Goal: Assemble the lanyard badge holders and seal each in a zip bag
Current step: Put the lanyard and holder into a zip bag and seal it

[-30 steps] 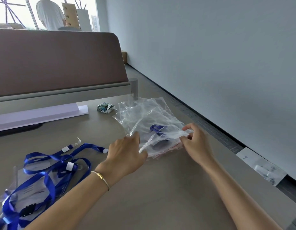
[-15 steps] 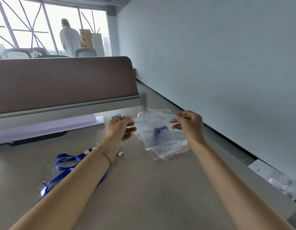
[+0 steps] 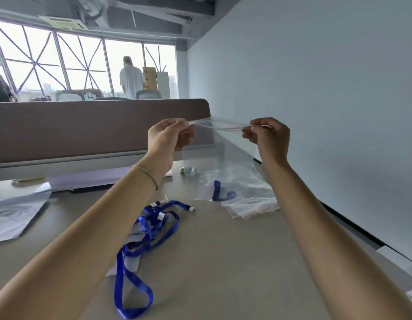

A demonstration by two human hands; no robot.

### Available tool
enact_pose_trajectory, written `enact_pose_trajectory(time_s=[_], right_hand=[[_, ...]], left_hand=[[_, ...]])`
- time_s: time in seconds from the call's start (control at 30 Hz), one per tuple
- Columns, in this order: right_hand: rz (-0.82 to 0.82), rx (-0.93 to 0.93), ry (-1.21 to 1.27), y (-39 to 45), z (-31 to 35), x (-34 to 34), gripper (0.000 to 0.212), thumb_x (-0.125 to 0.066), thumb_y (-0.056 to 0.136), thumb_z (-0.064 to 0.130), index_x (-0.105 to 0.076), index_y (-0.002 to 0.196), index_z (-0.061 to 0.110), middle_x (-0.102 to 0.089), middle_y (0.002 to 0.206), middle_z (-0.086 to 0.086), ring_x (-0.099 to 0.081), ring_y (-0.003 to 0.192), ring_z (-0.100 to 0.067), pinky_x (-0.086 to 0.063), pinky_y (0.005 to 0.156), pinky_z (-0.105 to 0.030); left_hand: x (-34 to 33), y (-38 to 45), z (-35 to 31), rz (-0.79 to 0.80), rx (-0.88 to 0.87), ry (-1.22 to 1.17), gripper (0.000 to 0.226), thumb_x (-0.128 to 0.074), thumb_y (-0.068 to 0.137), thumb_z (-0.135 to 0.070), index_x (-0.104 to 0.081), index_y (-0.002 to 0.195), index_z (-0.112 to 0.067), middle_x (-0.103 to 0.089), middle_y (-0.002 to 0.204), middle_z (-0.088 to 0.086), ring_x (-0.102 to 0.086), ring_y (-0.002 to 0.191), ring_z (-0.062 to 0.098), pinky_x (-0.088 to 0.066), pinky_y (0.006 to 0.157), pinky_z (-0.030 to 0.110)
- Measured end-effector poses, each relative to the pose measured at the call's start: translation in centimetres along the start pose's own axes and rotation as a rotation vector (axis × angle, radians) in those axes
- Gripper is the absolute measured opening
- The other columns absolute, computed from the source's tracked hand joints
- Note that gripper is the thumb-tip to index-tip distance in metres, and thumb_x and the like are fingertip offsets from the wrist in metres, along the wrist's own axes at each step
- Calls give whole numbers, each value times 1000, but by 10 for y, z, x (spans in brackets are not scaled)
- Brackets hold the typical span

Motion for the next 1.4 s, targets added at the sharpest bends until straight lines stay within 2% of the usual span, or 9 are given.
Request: enact_pose_trajectory(time_s=[0.23, 0.47, 0.57, 0.63, 0.73, 0.83, 0.97, 1.17, 1.4], right_hand=[[5, 70, 12, -19, 28, 7, 18, -53, 83, -2, -71, 87, 2, -75, 73, -13, -74, 67, -27, -59, 70, -30], [13, -157, -20, -17, -22, 16, 22, -53, 86, -1, -74, 93, 1, -77, 80, -13, -75, 75, -29, -59, 78, -38], [40, -225, -64, -9, -54, 13, 24, -53, 89, 0, -72, 103, 2, -77, 84, -13, -75, 78, -28, -58, 84, -42], [93, -250, -120, -4, -72, 9, 36, -53, 91, 3, -63, 125, 8, -77, 91, -8, -75, 85, -25, -58, 87, -40], [188, -215, -271, -6, -92, 1, 51, -54, 86, 15, -51, 136, 25, -76, 94, 3, -72, 89, -18, -57, 86, -39], [380, -13, -644, -34, -109, -4, 27, -54, 85, 21, -70, 105, 28, -75, 91, 9, -68, 86, -10, -56, 81, -37], [603, 226, -1056, -74, -131, -3, 17, -53, 83, 17, -69, 78, 22, -69, 80, 6, -63, 73, -19, -53, 65, -38], [689, 306, -1147, -90, -151, 2, 5, -58, 75, 17, -63, 76, 17, -66, 79, -1, -63, 80, -28, -43, 56, -34], [730, 317, -1163, -97, -150, 4, 12, -53, 79, 20, -65, 82, 22, -69, 82, 3, -63, 77, -25, -45, 59, -33]], left_hand=[[1, -20, -18, -15, -61, -77, 18, -57, 93, -18, -67, 97, -4, -76, 89, 18, -72, 75, 29, -59, 70, 34], [2, -10, 30, 20, 77, -91, 19, -51, 91, -8, -68, 97, 0, -75, 92, 21, -73, 83, 35, -57, 66, 32], [1, 7, 60, 25, 145, -64, 23, -50, 96, -12, -66, 109, -2, -75, 99, 19, -72, 93, 36, -59, 72, 37], [-1, 17, 78, 65, 172, -18, 35, -53, 98, -18, -58, 132, -12, -70, 116, 13, -69, 104, 32, -60, 81, 39], [-5, 18, 97, 172, 109, 284, 53, -56, 97, -20, -42, 147, -27, -61, 125, 0, -67, 105, 22, -58, 89, 37], [-5, -4, 116, 364, -141, 849, 24, -57, 92, -16, -71, 110, -25, -71, 95, -7, -68, 86, 12, -55, 77, 23], [5, -32, 152, 476, -385, 1364, 16, -50, 90, -22, -66, 94, -23, -63, 92, -4, -61, 84, 18, -51, 68, 32], [16, -40, 180, 521, -386, 1520, 15, -46, 89, -24, -60, 95, -25, -62, 98, -3, -60, 92, 21, -37, 61, 28], [25, -47, 181, 537, -325, 1528, 19, -41, 93, -28, -59, 97, -26, -65, 96, -2, -63, 86, 23, -43, 64, 31]])
Point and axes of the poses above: each hand's wrist, its own y-axis towards the middle knuckle, its own x-axis out of the back of the hand, z = x × y, the point moved 1 cm from there along y, towards the middle knuckle
